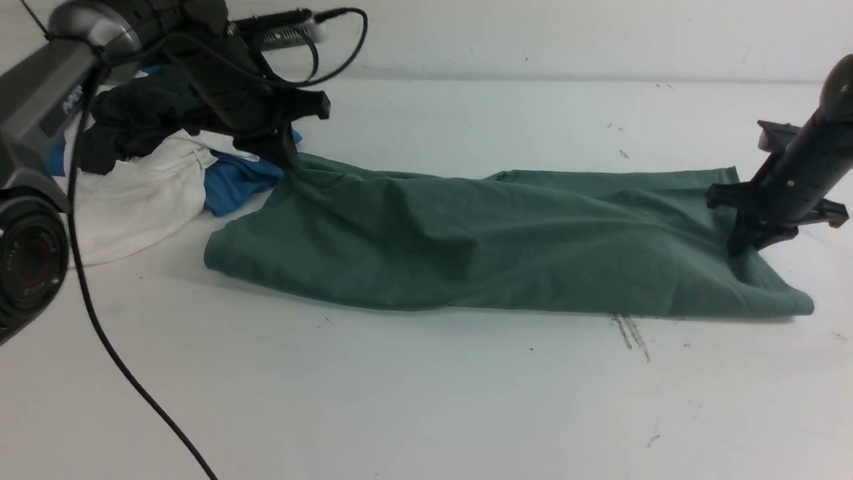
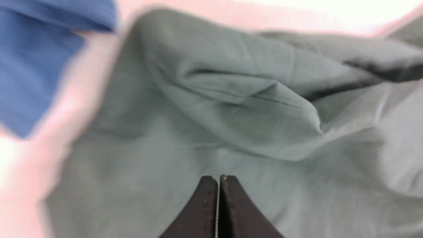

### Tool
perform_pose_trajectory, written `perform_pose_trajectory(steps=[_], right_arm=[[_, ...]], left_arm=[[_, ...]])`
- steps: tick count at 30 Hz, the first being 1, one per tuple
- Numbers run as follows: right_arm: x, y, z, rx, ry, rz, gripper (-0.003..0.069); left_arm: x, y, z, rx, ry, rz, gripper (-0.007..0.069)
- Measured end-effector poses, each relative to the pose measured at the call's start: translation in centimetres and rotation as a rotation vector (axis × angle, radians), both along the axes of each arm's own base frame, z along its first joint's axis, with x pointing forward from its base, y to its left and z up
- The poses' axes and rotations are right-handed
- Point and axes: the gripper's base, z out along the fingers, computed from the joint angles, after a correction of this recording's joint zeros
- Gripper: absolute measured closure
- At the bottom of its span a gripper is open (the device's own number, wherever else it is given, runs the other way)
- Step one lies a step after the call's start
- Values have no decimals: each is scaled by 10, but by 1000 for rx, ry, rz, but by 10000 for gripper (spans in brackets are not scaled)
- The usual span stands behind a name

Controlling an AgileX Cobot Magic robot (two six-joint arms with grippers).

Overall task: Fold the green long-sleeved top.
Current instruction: Use the right arm to clamp the right edge of the fabric, then use the right arm to drag the right edge of the fabric to the left and folds it over the left edge

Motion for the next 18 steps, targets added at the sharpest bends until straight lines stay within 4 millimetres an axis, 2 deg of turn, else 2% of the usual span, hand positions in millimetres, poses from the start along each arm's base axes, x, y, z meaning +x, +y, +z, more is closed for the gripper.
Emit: perform_pose_trajectory(steps=[2,3,5,6,7,8,10,11,12,13,15,18], right_arm=[[-10,-7,7,-69,24,2,635],[-11,-9,10,-77,23,-3,635],[-24,-25,26,-141,27,-31,635],[-35,-44,47,-181,6,-77,636],[-38,-49,53,-189,-3,-88,636],[-51,-69,79,-213,-47,-149,636],[-65,-80,114,-228,-119,-202,636],[-66,-81,117,-229,-125,-205,636],[-75,-82,137,-237,-165,-219,636],[-82,-80,156,-234,-209,-237,636],[-94,-60,190,-182,-294,-259,636],[-99,-27,216,-74,-368,-256,636]], left_arm=[[-12,16,20,-11,-23,21,628],[-13,20,20,-12,-17,24,628],[-32,34,38,-30,-25,46,627],[-53,49,49,-33,-23,45,625],[-56,50,50,-34,-22,45,625],[-77,59,54,-41,-5,40,625],[-102,67,65,-39,-17,25,625],[-103,67,62,-41,-7,25,625],[-121,73,66,-38,-12,17,625],[-131,76,70,-35,-22,13,625],[-149,79,73,-25,-24,3,625],[-158,79,76,-26,-28,-2,625]])
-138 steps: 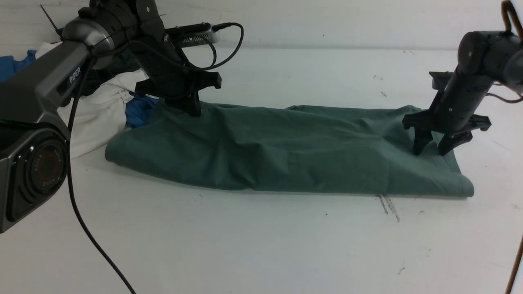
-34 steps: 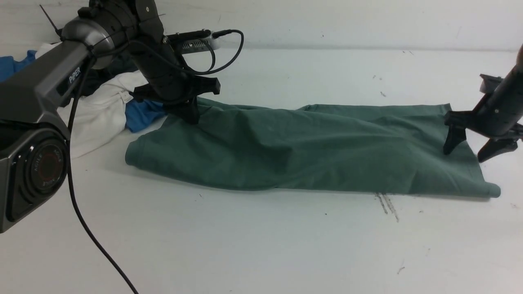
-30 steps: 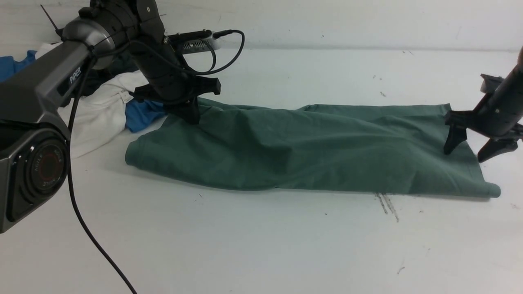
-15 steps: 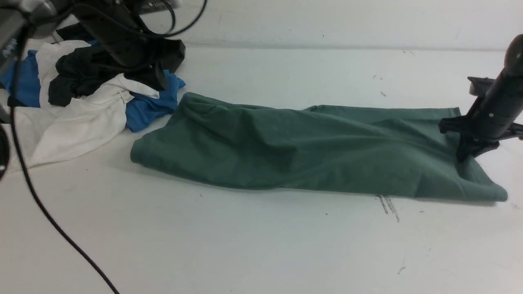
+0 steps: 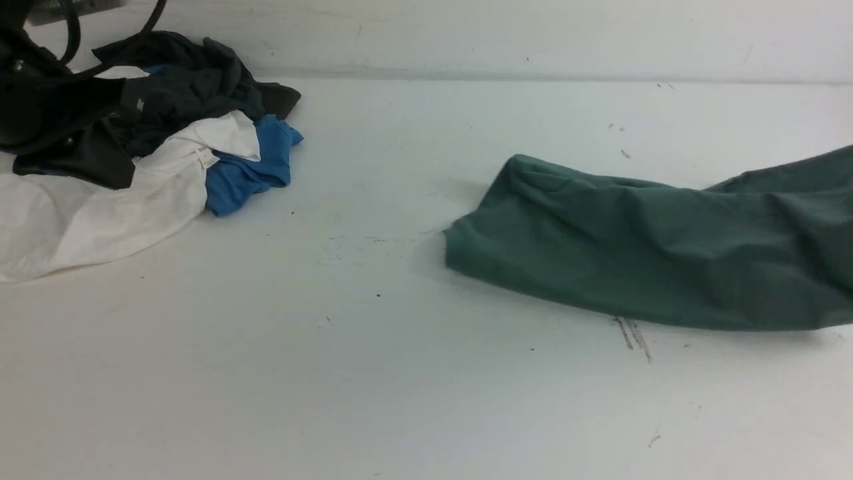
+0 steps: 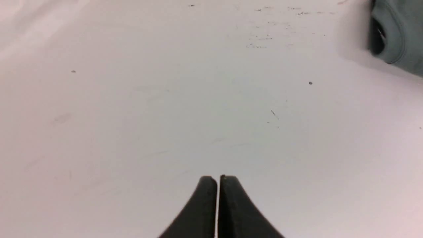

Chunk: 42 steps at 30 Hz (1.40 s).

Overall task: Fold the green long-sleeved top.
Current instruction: Use the right arm to drag the right edge of the fabric to the left and folds it over the left edge

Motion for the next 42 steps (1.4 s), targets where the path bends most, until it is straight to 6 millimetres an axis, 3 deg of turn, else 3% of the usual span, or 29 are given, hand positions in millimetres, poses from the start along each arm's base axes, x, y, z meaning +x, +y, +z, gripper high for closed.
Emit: perform_pose_trajectory(steps=[2,4,8,9,11,12,13,16,18,19,20,22,24,29,32,34,39,42], right_arm=[[1,23,11,49,-40,35,636],[4,68,21,148,-79,103,636],[17,147,7,253,-77,234,636],[19,151,6,257,-85,239,636],[33,203,-20,290,-91,314,631],[34,206,-22,293,-90,316,630],[42,230,-44,306,-77,340,617],[52,257,-75,322,-57,352,584],[60,279,-106,343,-40,353,503],[61,279,-108,346,-40,350,496],[65,287,-122,369,-35,338,421],[67,289,-126,381,-33,331,377],[69,289,-120,385,-45,339,272],[68,278,-87,332,-24,433,220],[64,268,-73,262,26,485,270],[64,258,-72,146,54,499,391],[73,239,-91,-79,90,467,627],[79,235,-105,-129,116,453,658]], left_arm=[[-1,-1,0,-7,-2,-2,625],[0,-3,0,-30,-4,-11,625],[2,-4,-3,-43,-4,-29,625],[2,-4,-3,-43,-4,-29,625],[2,-5,-3,-50,-6,-31,625],[2,-5,-3,-50,-6,-32,625],[2,-5,-2,-51,-7,-33,625],[2,-5,-2,-51,-7,-35,625],[3,-5,-3,-51,-7,-36,625],[3,-5,-3,-51,-7,-36,625],[4,-5,-5,-52,-1,-36,625],[5,-5,-6,-53,3,-36,625],[8,-4,-11,-54,18,-36,625],[10,-3,-15,-51,28,-35,625],[11,-3,-16,-47,30,-35,625],[11,-3,-16,-46,29,-34,625],[11,-3,-16,-47,30,-34,625],[11,-3,-16,-46,30,-34,625]])
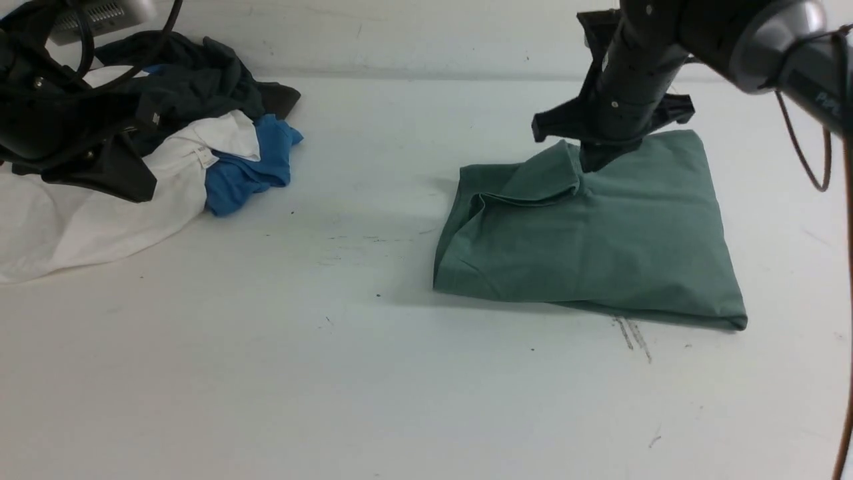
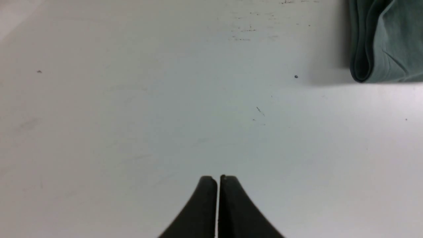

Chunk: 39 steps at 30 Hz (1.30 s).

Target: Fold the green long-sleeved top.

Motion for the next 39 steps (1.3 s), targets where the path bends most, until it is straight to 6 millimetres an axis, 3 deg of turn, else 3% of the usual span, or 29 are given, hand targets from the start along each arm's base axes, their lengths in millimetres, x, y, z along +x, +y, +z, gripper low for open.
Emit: perform_pose_trajectory(steps=[2,6,9,11,14,18,20,23,28,30,32,33,35,37,39], right_arm=[[8,1,-29,-23,53,-8,670],[18,12,-69,41,89,-5,673],[28,23,-78,141,25,19,673],[35,32,-66,247,-68,44,673],[45,43,-33,346,-237,126,673],[44,45,3,369,-321,193,673],[35,42,38,338,-336,248,673],[17,32,74,244,-304,280,673],[-14,11,141,200,-408,196,673],[-41,2,183,232,-486,189,673],[-55,-2,201,245,-514,191,673],[-83,-10,228,262,-555,201,673],[-122,-21,253,270,-580,215,673],[-160,-33,269,271,-595,223,673],[-189,-44,266,259,-562,225,673]], left_arm=[[0,0,0,0,0,-1,625],[0,0,0,0,0,-1,625],[0,0,0,0,0,-1,625],[0,0,0,0,0,-1,625],[0,0,0,0,0,-1,625],[0,0,0,0,0,-1,625],[0,0,0,0,0,-1,625],[0,0,0,0,0,-1,625],[0,0,0,4,0,-1,625],[0,0,0,4,0,-1,625],[0,0,0,5,0,-1,625],[0,0,0,5,0,-1,625],[0,0,0,5,0,-1,625],[0,0,0,5,0,-1,625],[0,0,0,5,0,-1,625]])
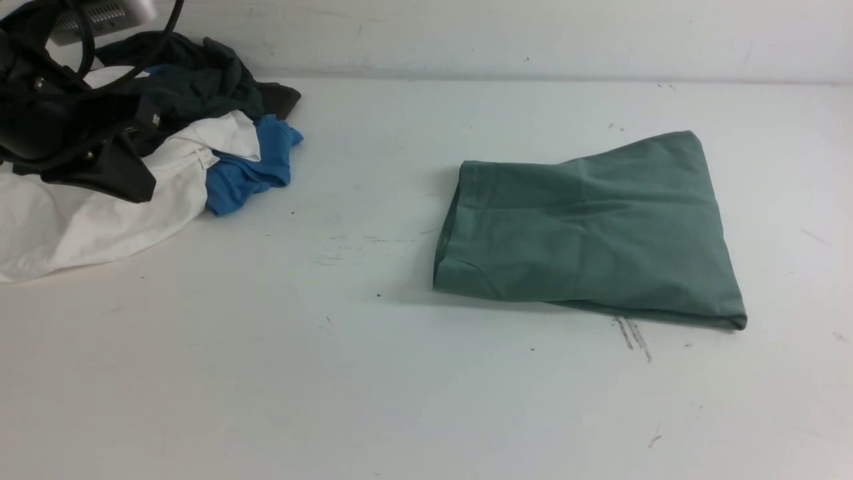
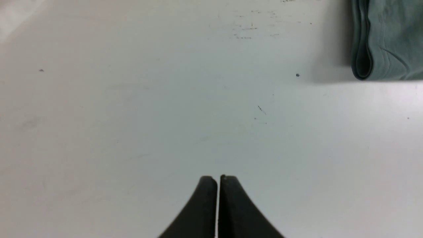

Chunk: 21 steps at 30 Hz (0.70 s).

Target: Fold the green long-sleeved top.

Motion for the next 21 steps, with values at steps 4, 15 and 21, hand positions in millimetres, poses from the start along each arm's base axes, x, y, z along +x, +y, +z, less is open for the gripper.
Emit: perform_pose_trajectory(steps=[4,15,21], right_arm=[[-75,-30,-32,-60,75,-9,673],[-183,-73,-192,133,-321,-57,673],[-185,-75,-228,95,-351,-60,673]], left_arm=[[0,0,0,0,0,0,625],[0,0,0,0,0,1,625],[0,0,0,0,0,1,625]])
